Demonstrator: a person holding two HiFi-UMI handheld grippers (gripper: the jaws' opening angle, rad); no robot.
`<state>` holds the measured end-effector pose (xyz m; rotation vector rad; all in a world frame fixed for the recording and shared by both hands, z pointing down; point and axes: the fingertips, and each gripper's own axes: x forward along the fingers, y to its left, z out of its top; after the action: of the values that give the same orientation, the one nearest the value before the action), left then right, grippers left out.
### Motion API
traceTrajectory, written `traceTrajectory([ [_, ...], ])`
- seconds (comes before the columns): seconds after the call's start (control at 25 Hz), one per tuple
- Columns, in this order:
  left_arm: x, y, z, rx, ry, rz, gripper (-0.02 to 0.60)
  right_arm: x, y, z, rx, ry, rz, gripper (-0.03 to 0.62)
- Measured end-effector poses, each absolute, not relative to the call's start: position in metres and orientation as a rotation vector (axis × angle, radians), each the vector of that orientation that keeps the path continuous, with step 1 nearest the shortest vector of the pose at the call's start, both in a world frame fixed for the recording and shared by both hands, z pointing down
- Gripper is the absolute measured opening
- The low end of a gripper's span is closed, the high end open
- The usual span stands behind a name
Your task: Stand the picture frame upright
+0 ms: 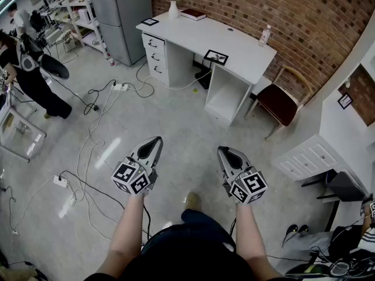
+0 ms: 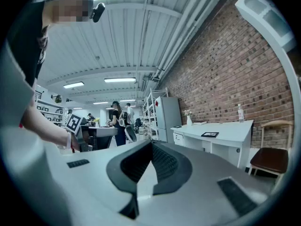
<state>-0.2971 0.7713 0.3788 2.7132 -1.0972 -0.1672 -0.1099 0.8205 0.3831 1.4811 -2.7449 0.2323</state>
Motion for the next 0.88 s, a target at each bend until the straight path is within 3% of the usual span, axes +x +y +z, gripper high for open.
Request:
traceTrajectory([
  [0.88,-0.225,0.633,0.388,2.680,-1.155,-0.156,0.000,-0.012,0.681,0.393,1.631,-2.722,0.271,0.000],
])
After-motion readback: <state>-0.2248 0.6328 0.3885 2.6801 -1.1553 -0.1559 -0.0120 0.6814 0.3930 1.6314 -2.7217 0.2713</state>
